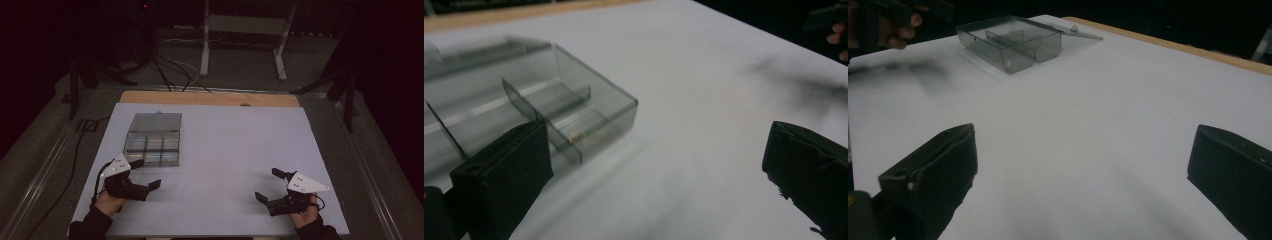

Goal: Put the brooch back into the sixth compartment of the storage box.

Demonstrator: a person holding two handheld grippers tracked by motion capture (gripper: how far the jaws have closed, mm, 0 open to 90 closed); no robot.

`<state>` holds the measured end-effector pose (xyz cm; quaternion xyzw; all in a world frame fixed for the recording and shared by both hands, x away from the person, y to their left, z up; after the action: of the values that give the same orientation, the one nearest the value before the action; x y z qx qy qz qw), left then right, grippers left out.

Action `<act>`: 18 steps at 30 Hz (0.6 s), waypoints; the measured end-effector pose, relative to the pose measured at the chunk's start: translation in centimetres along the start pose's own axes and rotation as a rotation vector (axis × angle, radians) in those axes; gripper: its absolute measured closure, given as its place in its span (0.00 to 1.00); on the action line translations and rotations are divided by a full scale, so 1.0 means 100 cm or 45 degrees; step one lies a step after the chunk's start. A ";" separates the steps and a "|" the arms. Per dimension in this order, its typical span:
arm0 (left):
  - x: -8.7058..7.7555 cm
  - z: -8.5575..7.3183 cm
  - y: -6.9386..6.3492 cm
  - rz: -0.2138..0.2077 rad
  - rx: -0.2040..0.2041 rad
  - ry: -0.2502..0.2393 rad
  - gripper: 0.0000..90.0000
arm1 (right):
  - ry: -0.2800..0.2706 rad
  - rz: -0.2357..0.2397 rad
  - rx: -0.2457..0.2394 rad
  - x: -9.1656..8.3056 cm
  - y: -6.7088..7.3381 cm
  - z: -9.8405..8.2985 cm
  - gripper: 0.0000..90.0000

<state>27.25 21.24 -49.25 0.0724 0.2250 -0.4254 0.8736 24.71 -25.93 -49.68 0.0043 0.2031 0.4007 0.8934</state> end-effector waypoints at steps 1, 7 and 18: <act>0.000 -0.003 -0.001 -0.001 0.010 0.008 0.01 | 0.000 0.001 0.001 0.000 0.000 0.000 0.00; -0.001 -0.016 -0.009 -0.021 0.022 0.018 0.01 | -0.001 -0.004 0.000 -0.001 0.000 0.000 0.00; 0.004 -0.026 -0.012 -0.080 0.007 0.068 0.01 | -0.002 0.001 0.000 -0.001 0.000 0.000 0.00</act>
<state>25.68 21.02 -51.66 0.0791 0.2492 -0.4513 0.8532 24.70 -26.02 -49.63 0.0047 0.2023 0.4009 0.8935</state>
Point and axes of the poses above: each handheld gripper's, and its own axes: x roughly forward along the jaws, z roughly out of its top, y roughly to its left, the point moved 2 cm from there along x, roughly forward along the jaws, and after that the axes turned 8 degrees about x, right-handed, at the moved point
